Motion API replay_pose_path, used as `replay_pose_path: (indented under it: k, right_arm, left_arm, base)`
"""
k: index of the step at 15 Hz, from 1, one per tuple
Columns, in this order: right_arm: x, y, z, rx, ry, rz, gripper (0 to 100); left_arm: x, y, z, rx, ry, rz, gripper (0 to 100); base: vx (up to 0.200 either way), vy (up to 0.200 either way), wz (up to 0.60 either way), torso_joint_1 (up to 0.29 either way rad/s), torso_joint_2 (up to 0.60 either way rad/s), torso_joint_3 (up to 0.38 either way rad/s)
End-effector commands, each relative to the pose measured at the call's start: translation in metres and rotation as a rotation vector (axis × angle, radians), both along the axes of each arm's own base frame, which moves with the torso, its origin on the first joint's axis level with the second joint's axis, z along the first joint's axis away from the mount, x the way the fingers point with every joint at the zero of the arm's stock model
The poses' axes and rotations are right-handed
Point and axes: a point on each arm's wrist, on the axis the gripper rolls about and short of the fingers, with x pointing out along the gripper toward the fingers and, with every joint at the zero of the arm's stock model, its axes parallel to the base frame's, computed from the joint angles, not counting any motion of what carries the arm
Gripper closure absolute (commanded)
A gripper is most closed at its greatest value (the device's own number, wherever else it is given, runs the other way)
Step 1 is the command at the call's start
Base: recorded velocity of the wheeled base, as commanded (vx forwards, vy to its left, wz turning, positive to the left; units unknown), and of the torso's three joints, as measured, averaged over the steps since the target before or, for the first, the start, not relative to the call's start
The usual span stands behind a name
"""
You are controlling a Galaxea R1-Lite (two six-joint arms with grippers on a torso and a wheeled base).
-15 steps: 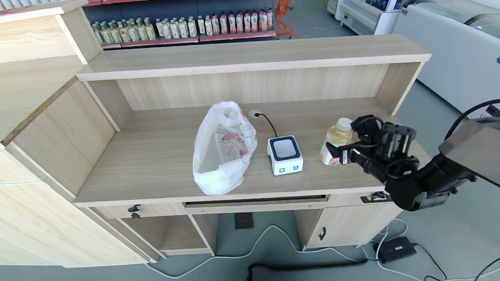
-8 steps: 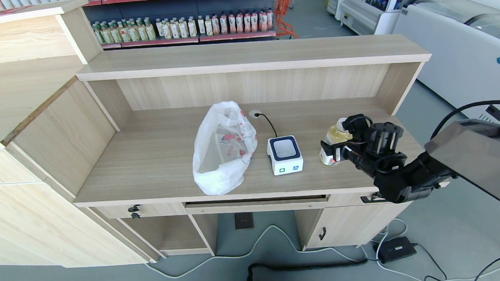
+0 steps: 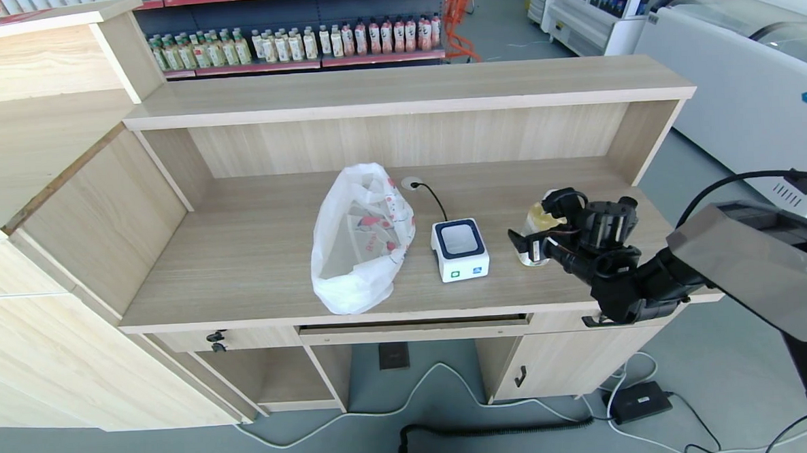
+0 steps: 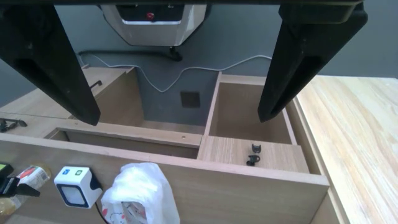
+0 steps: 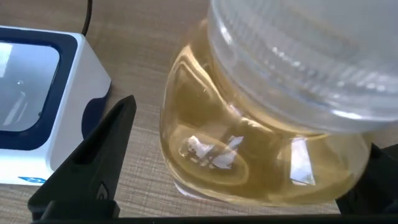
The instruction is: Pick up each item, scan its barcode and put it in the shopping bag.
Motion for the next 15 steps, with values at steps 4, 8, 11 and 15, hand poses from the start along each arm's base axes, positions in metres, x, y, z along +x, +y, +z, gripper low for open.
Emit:
replay_pose_path:
  k: [4, 8, 11, 15]
  right_arm:
    - [0.008, -0.001, -0.011, -0.002, 0.006, 0.005, 100]
    - [0.012, -0.007, -0.013, -0.003, 0.003, -0.009, 100]
    - [0.014, -0.012, -0.013, -0.007, 0.009, -0.019, 100]
    - [0.015, -0.021, -0.006, -0.011, -0.017, -0.031, 100]
  left_arm:
    - [0.0, 0.0, 0.0, 0.0, 0.001, 0.0, 0]
    - [0.0, 0.0, 0.0, 0.0, -0.001, 0.0, 0]
    - [0.0, 0.0, 0.0, 0.0, -0.001, 0.0, 0]
    - [0.0, 0.0, 0.0, 0.0, -0.001, 0.0, 0]
  base:
    - [0.0, 0.0, 0.0, 0.0, 0.0, 0.0]
    - [0.0, 0.0, 0.0, 0.0, 0.0, 0.0]
    - [0.0, 0.0, 0.0, 0.0, 0.0, 0.0]
    - [0.0, 0.0, 0.0, 0.0, 0.0, 0.0]
